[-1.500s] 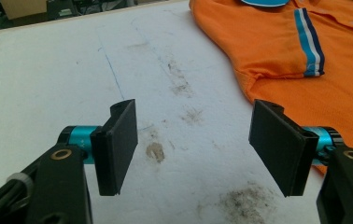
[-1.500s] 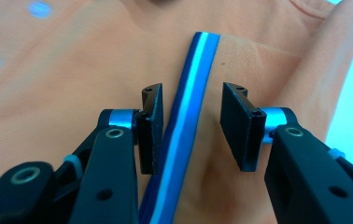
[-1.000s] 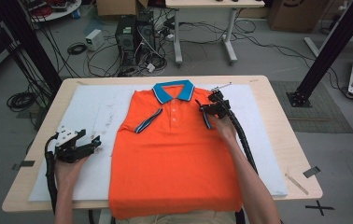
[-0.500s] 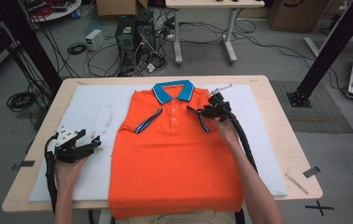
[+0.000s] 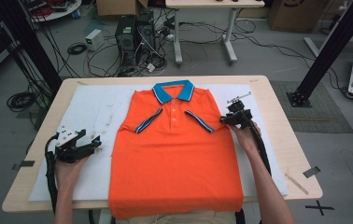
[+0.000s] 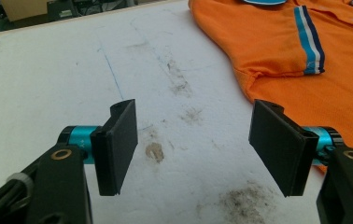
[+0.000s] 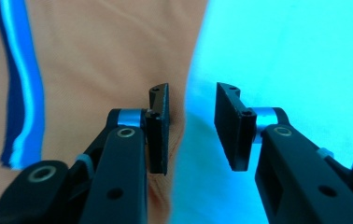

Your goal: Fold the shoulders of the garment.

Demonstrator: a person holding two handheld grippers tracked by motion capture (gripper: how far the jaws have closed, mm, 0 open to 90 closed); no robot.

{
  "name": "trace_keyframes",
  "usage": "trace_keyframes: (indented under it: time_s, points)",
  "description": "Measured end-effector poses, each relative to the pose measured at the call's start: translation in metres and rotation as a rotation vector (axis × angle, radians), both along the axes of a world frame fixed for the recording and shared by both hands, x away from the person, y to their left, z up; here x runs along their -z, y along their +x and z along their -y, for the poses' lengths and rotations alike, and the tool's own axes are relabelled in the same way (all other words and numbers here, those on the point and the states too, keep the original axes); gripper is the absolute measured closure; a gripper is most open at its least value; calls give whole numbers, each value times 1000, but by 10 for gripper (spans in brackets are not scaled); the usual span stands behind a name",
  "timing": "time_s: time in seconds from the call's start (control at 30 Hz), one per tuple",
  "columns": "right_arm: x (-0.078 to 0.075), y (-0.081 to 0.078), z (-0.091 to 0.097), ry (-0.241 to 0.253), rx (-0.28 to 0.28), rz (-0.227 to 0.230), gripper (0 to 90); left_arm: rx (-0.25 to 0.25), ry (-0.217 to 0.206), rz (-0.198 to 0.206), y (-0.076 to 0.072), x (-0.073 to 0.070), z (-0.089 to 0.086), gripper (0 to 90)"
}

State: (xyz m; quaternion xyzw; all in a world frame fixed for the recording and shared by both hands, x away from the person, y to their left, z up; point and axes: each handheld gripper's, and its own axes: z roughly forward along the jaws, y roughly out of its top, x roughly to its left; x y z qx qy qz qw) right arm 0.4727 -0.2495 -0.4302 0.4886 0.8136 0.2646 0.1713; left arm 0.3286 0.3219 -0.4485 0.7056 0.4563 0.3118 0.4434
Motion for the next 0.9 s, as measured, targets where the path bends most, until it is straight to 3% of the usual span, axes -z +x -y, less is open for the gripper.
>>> trace_keyframes:
  time_s: [0.03,0.07,0.1,0.13,0.23,0.27,0.3,0.33,0.43,0.53,0.6,0.63,0.73,0.83,0.9]
  points:
    - [0,1,1,-17,19,9,672,0,1,0,0,0,0,327]
    - [-1,1,3,-68,40,10,662,0,-1,-1,0,0,0,327]
    - [-1,1,3,-68,40,10,662,0,1,1,0,0,0,327]
    - [-3,-1,7,1,45,-6,654,0,-3,-2,0,0,0,327]
    - [-9,-7,7,58,2,13,651,-1,-1,-4,0,0,0,327]
    - [-15,-15,-1,76,-47,31,669,-1,1,-4,0,0,0,327]
    - [-15,-15,-1,76,-47,31,669,1,3,-4,0,0,0,327]
    - [-15,-19,-6,43,-69,37,676,0,3,-2,0,0,0,327]
    - [-10,-19,-6,46,-70,8,680,0,-2,1,0,0,0,327]
    - [2,-15,5,38,-36,-15,671,2,2,-1,0,0,0,327]
    - [5,-14,9,64,-26,-17,665,2,2,-2,0,0,0,327]
    - [6,-13,14,110,-2,-29,638,2,1,-2,0,0,0,327]
    - [3,-15,9,80,7,-8,599,-1,2,-7,0,0,0,326]
    - [-3,-21,2,116,-17,6,542,0,-6,-10,1,0,0,327]
    - [-9,-26,1,168,-29,20,438,1,-13,-13,1,0,-1,327]
